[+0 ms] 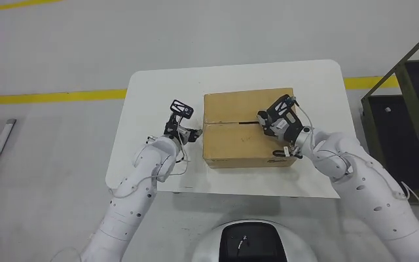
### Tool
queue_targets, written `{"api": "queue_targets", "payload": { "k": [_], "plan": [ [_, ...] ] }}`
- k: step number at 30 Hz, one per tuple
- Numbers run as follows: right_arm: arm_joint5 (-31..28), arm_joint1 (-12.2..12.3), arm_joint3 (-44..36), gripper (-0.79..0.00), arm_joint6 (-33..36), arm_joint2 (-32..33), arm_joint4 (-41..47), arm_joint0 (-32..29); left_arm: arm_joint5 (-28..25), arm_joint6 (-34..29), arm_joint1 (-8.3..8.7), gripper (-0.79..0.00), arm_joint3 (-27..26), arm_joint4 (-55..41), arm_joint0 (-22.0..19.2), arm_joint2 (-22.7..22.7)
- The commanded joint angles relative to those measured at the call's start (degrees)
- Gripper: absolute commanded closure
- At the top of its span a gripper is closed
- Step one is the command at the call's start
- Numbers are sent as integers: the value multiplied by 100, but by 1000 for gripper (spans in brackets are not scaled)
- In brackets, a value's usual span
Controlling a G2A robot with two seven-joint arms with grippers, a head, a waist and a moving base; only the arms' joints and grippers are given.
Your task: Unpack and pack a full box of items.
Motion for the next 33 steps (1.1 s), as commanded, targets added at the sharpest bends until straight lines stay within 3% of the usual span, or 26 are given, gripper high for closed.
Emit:
{"api": "queue_targets", "payload": {
  "k": [1,15,22,26,33],
  "plan": [
    [-4,1,-8,0,4,23,-1,-6,104,104,-19,-785,-27,70,6,-17],
    [-24,-14,14,0,2,122,103,-37,395,294,-24,-785,-716,-353,331,-743],
    [-30,-27,13,0,11,120,140,-46,225,387,-68,-785,-943,-405,288,-795],
    [-41,-27,-4,0,29,146,141,-66,198,-134,-45,-785,-892,345,200,-769],
    [-54,-29,-29,0,55,178,125,-87,152,-532,9,-785,-786,855,569,-942]
  ]
}}
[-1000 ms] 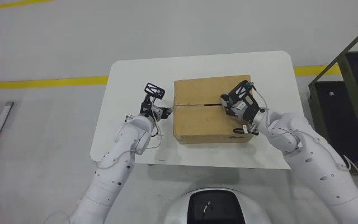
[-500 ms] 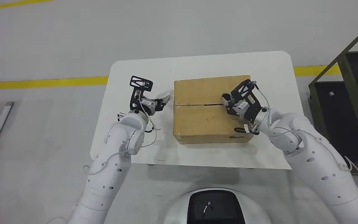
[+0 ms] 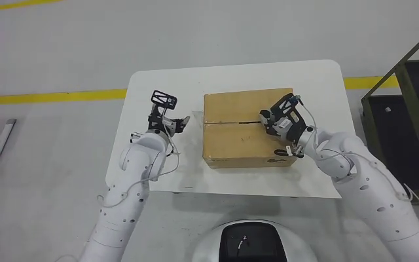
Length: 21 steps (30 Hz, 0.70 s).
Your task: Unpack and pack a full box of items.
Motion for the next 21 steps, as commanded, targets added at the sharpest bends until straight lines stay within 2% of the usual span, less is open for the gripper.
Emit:
{"api": "queue_targets", "payload": {
  "k": [1,8,12,21],
  "plan": [
    [-11,-2,-3,0,9,1,-3,3,-184,-20,15,-785,68,53,168,-11],
    [-39,-10,3,0,65,-9,-25,20,-932,125,44,-785,303,190,516,39],
    [-21,-15,22,0,89,-13,-40,28,-1192,545,7,-785,357,-22,567,109],
    [1,-45,85,0,116,-75,-36,130,-695,1275,-213,-785,901,-881,251,248]
  ]
}}
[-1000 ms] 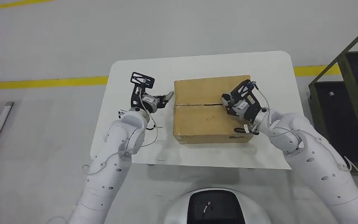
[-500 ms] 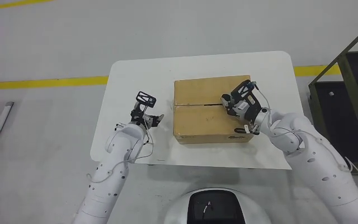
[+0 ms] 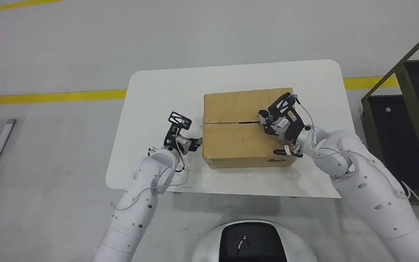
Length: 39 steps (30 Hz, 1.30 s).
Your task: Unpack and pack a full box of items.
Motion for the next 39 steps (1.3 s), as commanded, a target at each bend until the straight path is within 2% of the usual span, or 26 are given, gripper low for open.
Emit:
{"api": "queue_targets", "payload": {
  "k": [1,6,12,20,29,39],
  "plan": [
    [4,-5,19,0,0,-6,-1,20,2,114,-33,-785,86,-168,-68,0],
    [3,-18,99,0,-15,-8,15,85,-51,313,-81,-785,24,-771,-107,-170],
    [0,-34,154,0,-46,-26,21,129,-152,269,-71,-785,-410,-1544,59,-549],
    [-24,-54,182,0,-59,-63,23,153,-195,124,-55,-785,-762,-1661,180,-748],
    [-36,-46,136,0,-53,15,7,65,11,142,-108,-785,-835,-1563,50,-684],
    [-21,-45,50,0,-34,78,49,-4,-278,181,-230,-785,-755,-1503,-463,-310]
  ]
}}
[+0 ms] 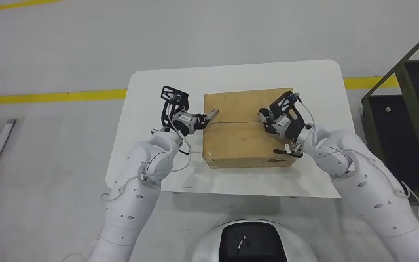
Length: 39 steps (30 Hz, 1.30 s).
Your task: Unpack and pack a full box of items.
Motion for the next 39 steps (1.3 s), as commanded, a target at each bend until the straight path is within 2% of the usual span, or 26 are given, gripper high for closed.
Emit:
{"api": "queue_targets", "payload": {
  "k": [1,4,8,12,15,19,30,39],
  "plan": [
    [7,-1,-8,0,-9,8,0,-8,13,-1,-10,-785,-32,-27,-61,-27],
    [9,-1,-16,0,-1,16,-17,-15,-7,-118,22,-785,-168,254,-68,-146],
    [-6,0,-15,0,11,35,-29,-18,-149,-370,124,-785,-515,792,148,-465],
    [-25,-3,-4,0,26,36,-31,-2,-635,-831,278,-785,-1004,1635,564,-826],
    [-33,-12,22,0,17,4,-25,12,-674,-948,359,-785,-1311,1955,1037,-1139],
    [-35,-27,52,0,9,-51,-25,35,-894,-871,441,-785,-1681,2588,1545,-1316],
    [-36,-58,119,0,7,-126,0,87,-910,-865,443,-785,-1685,2636,1550,-1311],
    [-35,-78,163,0,-12,-154,14,139,-1491,-615,510,-785,-1526,3835,1796,-1071]
  ]
}}
